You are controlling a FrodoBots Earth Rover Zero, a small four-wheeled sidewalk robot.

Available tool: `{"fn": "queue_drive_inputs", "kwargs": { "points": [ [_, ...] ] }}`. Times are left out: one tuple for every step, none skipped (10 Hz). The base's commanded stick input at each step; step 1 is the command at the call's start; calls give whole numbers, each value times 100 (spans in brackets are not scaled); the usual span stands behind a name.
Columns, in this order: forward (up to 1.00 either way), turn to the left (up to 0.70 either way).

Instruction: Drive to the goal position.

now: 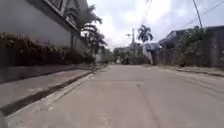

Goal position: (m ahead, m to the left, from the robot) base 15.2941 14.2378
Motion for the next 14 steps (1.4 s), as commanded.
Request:
{"fn": "queue_drive_inputs", "kwargs": {
  "points": [
    [98,-13],
    [98,-16],
    [98,-20],
    [98,-23],
    [98,-23],
    [98,-22],
    [98,-18],
    [98,-14],
    [98,-6],
    [98,0],
    [98,0],
    [98,0],
    [98,0],
    [98,0]
  ]
}}
